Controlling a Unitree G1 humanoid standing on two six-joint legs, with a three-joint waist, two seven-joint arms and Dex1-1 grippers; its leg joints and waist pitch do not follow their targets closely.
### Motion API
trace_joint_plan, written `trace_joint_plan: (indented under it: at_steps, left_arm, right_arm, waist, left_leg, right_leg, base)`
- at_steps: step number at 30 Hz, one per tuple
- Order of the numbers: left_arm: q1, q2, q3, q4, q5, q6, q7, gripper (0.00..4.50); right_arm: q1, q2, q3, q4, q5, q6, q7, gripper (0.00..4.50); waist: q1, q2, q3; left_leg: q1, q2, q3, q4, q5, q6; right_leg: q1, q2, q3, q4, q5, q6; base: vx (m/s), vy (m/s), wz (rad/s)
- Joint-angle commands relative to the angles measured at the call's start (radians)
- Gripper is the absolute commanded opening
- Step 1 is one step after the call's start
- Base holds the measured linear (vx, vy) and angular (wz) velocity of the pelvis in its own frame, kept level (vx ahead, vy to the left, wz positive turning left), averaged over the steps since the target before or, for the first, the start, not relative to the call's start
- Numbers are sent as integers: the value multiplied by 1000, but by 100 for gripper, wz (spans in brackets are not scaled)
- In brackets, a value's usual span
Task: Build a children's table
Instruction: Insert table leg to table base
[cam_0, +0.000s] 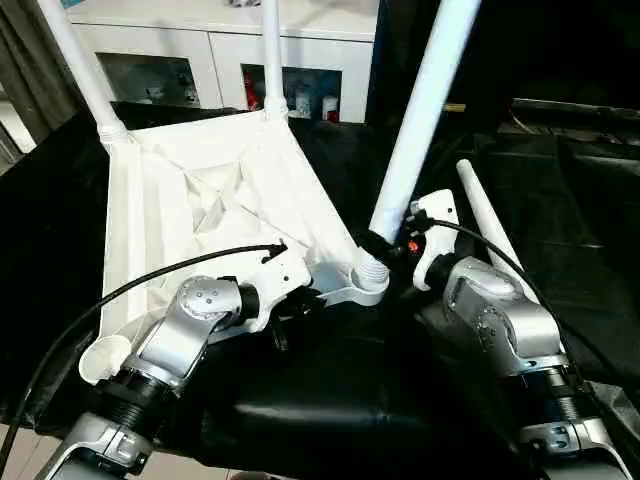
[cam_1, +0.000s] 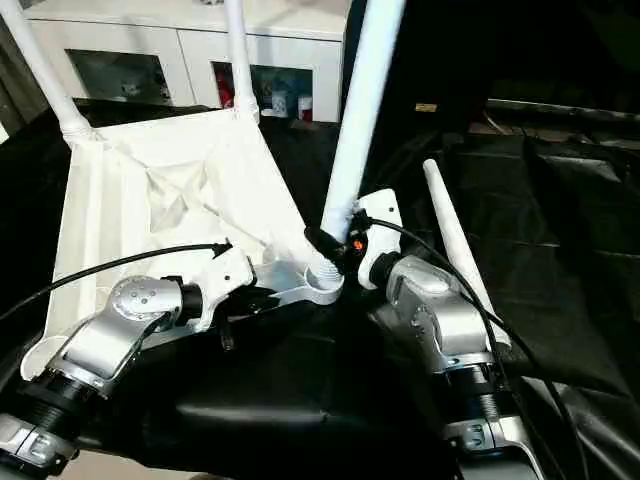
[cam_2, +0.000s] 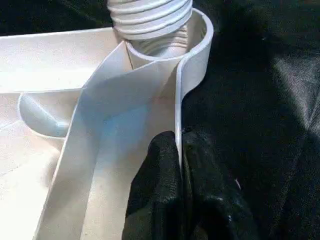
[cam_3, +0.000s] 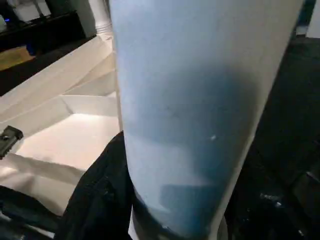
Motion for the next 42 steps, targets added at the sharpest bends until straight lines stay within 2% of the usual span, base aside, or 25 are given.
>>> trace_joint_plan:
  at_steps: [1,7,18,26,29,32,42]
  left_arm:
    - [22,-16,5,-13,-37,-32,-7,0]
    - [14,-8,5,4,-19,-44,-8,0]
    - [-7,9,4,23,-13,-54,-30,0]
    - [-22,16,1,45,-1,-63,-32,0]
    - [-25,18,2,51,1,-66,-32,0]
    - [-28,18,1,55,1,-68,-37,0]
    - [-37,22,-4,67,6,-78,-49,0]
  right_arm:
    - [0,9,23,30,-14,3,19,191]
    - [-1,-9,52,27,-21,31,55,191]
    - [-17,-30,66,-2,-31,75,78,191]
    - [-33,-75,97,-47,-62,143,88,191]
    - [-30,-96,103,-72,-83,130,86,191]
    - [-32,-97,94,-74,-69,126,86,191]
    - [-47,-64,106,-55,-71,121,83,191]
  waist:
    - [4,-21,-62]
    - [4,-20,-61]
    - [5,-22,-61]
    - [7,-22,-62]
    - [9,-19,-62]
    - [8,-19,-63]
    - [9,-19,-62]
  left_leg:
    - [2,103,-40,-59,19,124]
    - [3,103,-40,-60,4,118]
    - [4,103,-40,-61,-1,112]
    - [6,103,-39,-61,-8,101]
    - [7,105,-40,-62,-8,100]
    - [7,105,-40,-62,-14,97]
    - [5,104,-41,-62,-21,92]
  right_leg:
    - [55,-149,74,-67,-59,-166]
    - [53,-147,74,-73,-107,-155]
    - [52,-148,75,-74,-116,-152]
    - [51,-148,76,-76,-129,-146]
    - [50,-147,76,-74,-112,-150]
    - [52,-149,77,-73,-101,-159]
    - [53,-150,76,-75,-115,-157]
  base:
    - [0,0,0]
    - [0,0,0]
    - [0,0,0]
    - [0,0,0]
    - [0,0,0]
    - [0,0,0]
    - [0,0,0]
